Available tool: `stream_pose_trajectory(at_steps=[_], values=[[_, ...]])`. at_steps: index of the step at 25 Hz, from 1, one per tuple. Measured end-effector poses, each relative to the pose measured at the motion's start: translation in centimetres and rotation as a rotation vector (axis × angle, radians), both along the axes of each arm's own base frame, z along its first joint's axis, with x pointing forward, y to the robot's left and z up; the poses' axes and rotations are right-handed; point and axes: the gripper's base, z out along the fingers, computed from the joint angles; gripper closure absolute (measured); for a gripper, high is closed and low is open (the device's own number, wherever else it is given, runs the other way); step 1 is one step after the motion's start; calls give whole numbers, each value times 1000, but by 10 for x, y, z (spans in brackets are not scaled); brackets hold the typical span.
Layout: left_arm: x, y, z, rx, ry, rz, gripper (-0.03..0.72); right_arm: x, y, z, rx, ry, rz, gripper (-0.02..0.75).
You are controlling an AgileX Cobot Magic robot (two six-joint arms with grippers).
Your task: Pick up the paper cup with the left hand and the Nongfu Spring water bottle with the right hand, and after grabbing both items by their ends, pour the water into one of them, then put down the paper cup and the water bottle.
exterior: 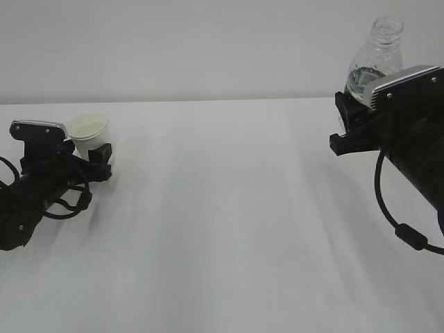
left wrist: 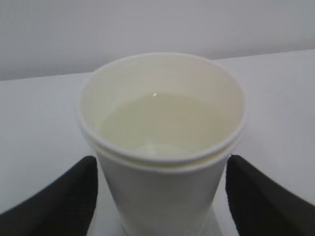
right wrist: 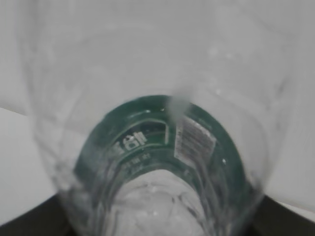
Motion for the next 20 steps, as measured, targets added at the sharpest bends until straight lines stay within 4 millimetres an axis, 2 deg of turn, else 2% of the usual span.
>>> stream_pose_trajectory(at_steps=[10, 17, 20], values=[[-22, 4, -9, 12, 71, 0, 99, 0, 0, 0, -1, 0, 2, 330], [-38, 5, 19, 10, 37, -16, 99, 0, 0, 0, 1, 0, 2, 330], [-46, 4, 25, 12, 35, -31, 99, 0, 0, 0, 7, 1, 2, 330]])
